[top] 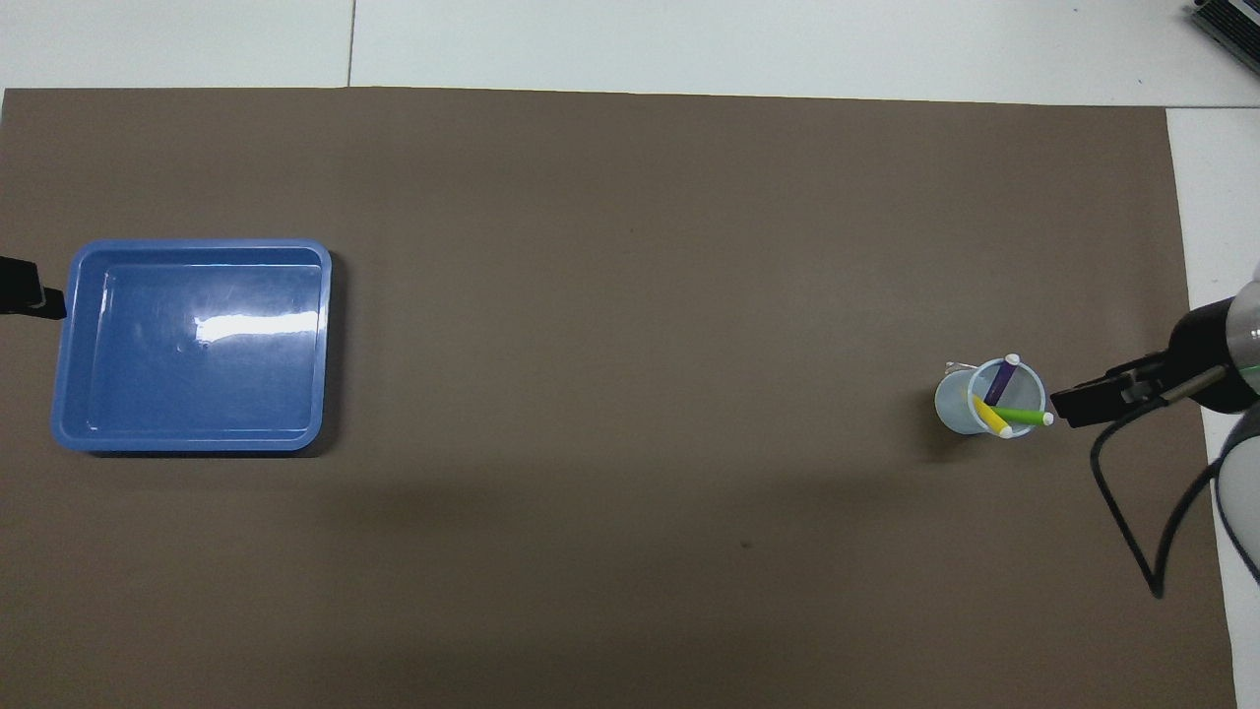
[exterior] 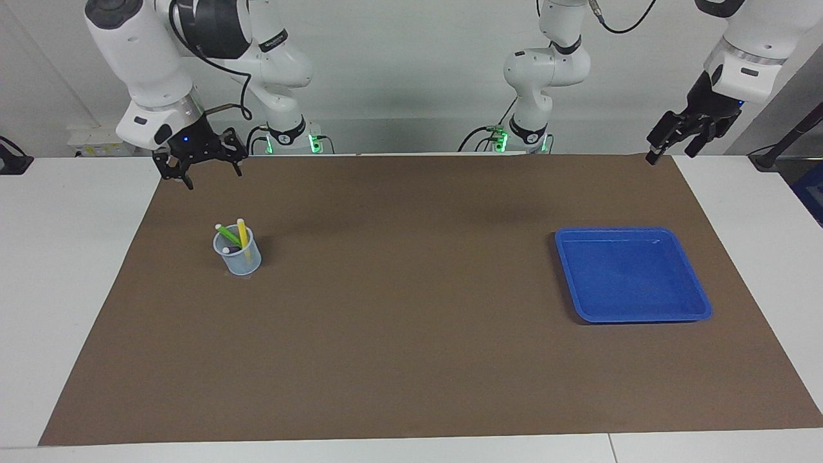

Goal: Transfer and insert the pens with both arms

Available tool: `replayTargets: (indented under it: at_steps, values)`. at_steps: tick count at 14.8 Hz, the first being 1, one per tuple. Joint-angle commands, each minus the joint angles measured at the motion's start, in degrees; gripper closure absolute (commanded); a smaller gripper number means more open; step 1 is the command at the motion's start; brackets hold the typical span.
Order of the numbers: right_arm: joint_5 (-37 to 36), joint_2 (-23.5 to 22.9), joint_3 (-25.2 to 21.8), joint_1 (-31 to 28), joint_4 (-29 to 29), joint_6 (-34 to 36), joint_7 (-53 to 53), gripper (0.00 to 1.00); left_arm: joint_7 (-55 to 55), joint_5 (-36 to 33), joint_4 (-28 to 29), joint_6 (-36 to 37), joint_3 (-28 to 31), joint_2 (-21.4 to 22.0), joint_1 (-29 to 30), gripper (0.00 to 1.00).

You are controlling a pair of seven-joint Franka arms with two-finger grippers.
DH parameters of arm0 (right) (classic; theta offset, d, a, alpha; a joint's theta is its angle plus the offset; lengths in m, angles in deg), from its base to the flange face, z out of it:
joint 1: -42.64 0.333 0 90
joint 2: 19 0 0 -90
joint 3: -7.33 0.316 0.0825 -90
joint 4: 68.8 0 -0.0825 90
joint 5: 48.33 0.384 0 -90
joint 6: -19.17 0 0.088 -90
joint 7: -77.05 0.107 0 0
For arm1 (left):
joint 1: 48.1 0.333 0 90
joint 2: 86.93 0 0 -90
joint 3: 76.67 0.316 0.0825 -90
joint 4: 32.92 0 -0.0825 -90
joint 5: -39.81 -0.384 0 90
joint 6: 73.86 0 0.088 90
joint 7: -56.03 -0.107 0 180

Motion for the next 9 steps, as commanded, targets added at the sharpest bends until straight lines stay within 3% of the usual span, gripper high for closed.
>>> replayTargets:
  at_steps: [1, 5, 6, 8, 9]
  values:
    - [1.79, -0.48, 0.52, -0.35, -3.09, 3.86, 1.51, 0.0, -0.21, -1.19, -1.13, 0.06, -0.36, -0.97, -2.02, 0.0]
    - [2.4, -0.65, 0.34, 0.35, -2.92, 3.17, 7.11, 0.0, 0.14, -1.19, 1.77, -1.42, -0.45, -0.53, -3.34, 0.0]
    - [2.49, -1.09, -0.88, 3.05, -3.01, 2.47, 7.91, 0.0, 0.23, -1.19, 2.3, -2.13, -0.54, -0.53, -3.78, 0.0]
    - [2.49, -2.05, -11.38, 13.31, -4.23, 1.15, 9.84, 0.0, 0.23, -1.28, 2.13, -2.31, -0.54, -0.7, -4.39, 0.0]
    - [2.4, -2.32, -13.78, 15.27, -4.41, 0.62, 10.38, 0.0, 0.23, -1.45, 2.13, -2.22, -0.98, -0.61, -4.31, 0.0]
